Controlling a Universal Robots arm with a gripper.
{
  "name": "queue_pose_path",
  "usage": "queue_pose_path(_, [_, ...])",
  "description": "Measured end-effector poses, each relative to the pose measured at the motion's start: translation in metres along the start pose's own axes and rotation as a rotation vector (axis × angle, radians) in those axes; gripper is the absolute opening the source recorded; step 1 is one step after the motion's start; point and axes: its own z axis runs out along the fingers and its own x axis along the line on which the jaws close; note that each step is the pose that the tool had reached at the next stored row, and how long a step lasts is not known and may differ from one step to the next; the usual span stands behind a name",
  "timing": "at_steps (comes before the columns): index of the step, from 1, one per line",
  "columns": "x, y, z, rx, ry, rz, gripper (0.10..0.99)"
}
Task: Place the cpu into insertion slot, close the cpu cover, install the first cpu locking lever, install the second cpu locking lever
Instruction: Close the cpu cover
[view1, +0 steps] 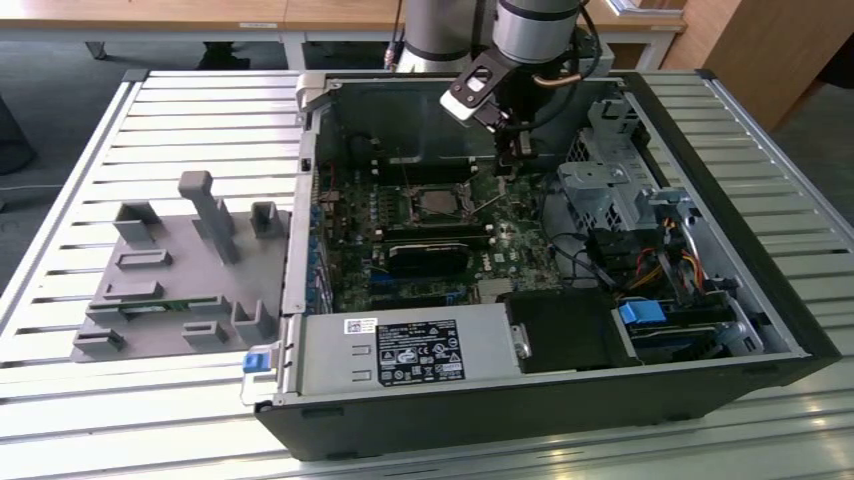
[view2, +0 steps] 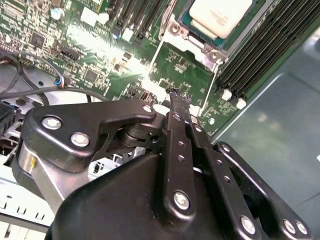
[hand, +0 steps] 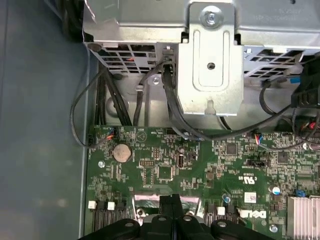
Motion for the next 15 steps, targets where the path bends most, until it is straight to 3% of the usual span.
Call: queue_pose_path(15, [0.0054,0.0197,0.0058,0.007,0.0,0.0,0.106])
